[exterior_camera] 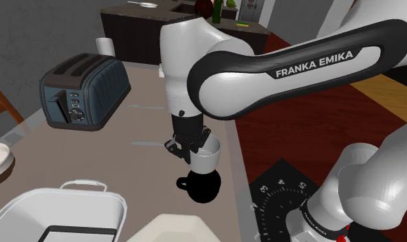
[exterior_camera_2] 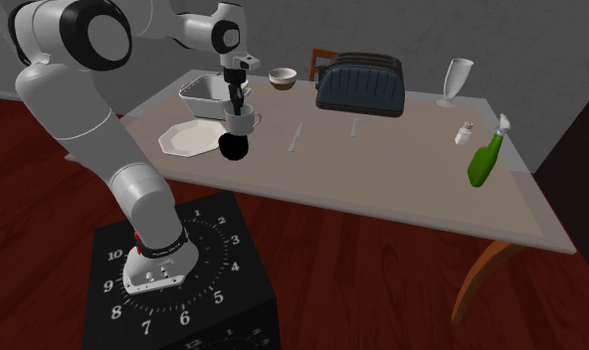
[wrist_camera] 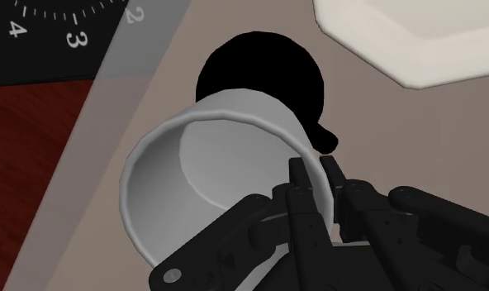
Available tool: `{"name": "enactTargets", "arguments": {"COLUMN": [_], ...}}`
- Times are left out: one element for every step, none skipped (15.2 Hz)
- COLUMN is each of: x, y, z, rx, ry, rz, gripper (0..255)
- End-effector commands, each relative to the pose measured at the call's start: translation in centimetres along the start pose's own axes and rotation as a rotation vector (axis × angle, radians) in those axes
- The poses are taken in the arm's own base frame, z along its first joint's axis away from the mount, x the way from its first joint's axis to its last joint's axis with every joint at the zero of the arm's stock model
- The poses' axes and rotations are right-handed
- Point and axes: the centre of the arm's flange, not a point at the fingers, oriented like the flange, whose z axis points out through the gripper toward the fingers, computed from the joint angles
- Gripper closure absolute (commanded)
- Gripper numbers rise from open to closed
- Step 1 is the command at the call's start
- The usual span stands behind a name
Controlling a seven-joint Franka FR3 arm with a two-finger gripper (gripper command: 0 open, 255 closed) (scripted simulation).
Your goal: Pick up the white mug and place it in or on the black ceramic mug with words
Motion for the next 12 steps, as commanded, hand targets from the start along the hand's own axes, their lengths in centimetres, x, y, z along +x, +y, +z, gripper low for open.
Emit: {"name": "enactTargets", "arguments": {"x": [0.06, 0.11, 0.13, 0.13, 0.14, 0.14, 0.14, 0.14, 0.14, 0.14, 0.14, 0.14], "y": [-0.15, -0.18, -0.2, -0.2, -0.2, -0.2, -0.2, -0.2, -0.2, -0.2, -0.2, -0.2], "z": [0.94, 1.46, 1.74, 1.74, 1.74, 1.74, 1.74, 1.74, 1.74, 1.74, 1.74, 1.74], "rx": [0.0, 0.0, 0.0, 0.0, 0.0, 0.0, 0.0, 0.0, 0.0, 0.0, 0.0, 0.0], "ry": [0.001, 0.001, 0.001, 0.001, 0.001, 0.001, 0.001, 0.001, 0.001, 0.001, 0.001, 0.001], "rz": [0.0, 0.0, 0.0, 0.0, 0.0, 0.0, 0.0, 0.0, 0.0, 0.0, 0.0, 0.0], "gripper": [255, 255, 255, 255, 255, 255, 255, 255, 255, 255, 0, 0]}}
